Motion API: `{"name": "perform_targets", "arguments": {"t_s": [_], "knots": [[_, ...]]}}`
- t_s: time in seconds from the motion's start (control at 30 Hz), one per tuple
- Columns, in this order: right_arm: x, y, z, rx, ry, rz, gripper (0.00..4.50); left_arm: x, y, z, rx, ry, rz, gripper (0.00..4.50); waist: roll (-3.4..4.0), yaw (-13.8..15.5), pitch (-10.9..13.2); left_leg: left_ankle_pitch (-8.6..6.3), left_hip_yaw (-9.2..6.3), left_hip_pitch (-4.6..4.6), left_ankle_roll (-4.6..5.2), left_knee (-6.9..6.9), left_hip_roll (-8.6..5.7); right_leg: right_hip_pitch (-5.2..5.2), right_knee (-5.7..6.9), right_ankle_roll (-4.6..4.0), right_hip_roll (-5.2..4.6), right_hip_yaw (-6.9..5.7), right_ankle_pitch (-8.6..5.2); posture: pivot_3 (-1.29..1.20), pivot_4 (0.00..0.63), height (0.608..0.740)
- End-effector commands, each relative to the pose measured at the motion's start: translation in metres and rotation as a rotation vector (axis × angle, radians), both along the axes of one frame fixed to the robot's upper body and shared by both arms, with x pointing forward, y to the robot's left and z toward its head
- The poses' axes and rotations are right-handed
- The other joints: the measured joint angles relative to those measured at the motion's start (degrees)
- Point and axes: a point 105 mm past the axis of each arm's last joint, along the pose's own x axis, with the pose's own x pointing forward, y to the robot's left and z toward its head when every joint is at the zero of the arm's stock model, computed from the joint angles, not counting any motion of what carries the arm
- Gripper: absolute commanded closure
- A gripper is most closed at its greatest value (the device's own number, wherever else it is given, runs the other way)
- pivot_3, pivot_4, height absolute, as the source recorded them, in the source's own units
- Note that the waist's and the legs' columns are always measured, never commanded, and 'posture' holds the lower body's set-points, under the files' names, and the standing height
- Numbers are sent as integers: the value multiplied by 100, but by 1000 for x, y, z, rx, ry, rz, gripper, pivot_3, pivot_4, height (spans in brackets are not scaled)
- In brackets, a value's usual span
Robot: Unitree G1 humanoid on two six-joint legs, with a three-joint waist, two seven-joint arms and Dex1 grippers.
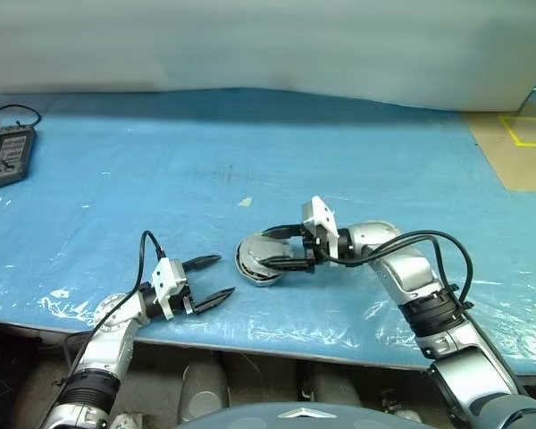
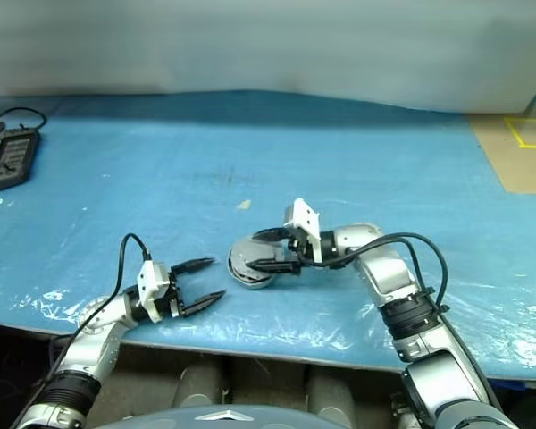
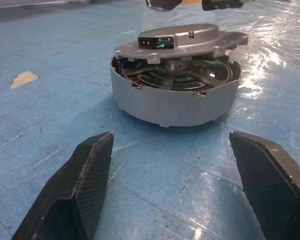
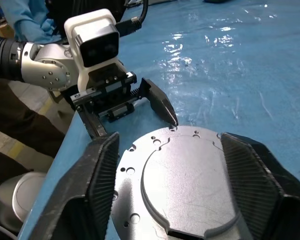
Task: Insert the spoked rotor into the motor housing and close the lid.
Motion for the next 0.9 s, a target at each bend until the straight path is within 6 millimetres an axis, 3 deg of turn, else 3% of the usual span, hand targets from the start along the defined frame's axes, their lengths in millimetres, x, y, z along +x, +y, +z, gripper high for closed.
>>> {"name": "perform_targets", "arguments": {"t_s": [0.03, 0.07, 0.6, 0.7, 0.77, 0.9], "knots": [[6, 4, 2, -6, -58, -1, 191, -2, 1, -2, 13, 20, 1, 607, -1, -2, 1, 0, 0, -1, 0, 0, 0, -1, 0, 0, 0, 0, 0, 0, 150, 740], [7, 4, 0, -13, -65, -5, 21, -2, 0, -2, 14, 20, 1, 607, -2, -1, 1, 0, 0, -1, 0, 0, 0, -1, 0, 0, 0, 0, 0, 0, 150, 740], [11, 3, -19, -63, -90, -25, 21, -3, -1, 4, 25, 18, 8, 607, -4, -6, 2, -1, 1, -5, -2, 1, 0, -5, 2, -3, 2, -2, 0, 0, 150, 740], [10, 4, -17, -67, -99, -16, 598, -3, -2, 4, 25, 19, 9, 607, -5, -6, 2, -1, 1, -5, -2, 1, -1, -5, 2, -4, 2, -3, 0, 0, 150, 740], [9, 5, -14, -67, -107, -3, 1235, -2, -3, 5, 24, 17, 9, 607, -5, -6, 2, -1, 1, -5, -2, 1, 0, -5, 2, -4, 2, -3, 1, 0, 150, 740], [8, 6, -11, -65, -112, 9, 1235, -2, -3, 6, 24, 16, 8, 607, -5, -6, 2, -1, 1, -4, -2, 3, 0, -5, 4, -4, 2, -3, 1, 0, 150, 740]]}}
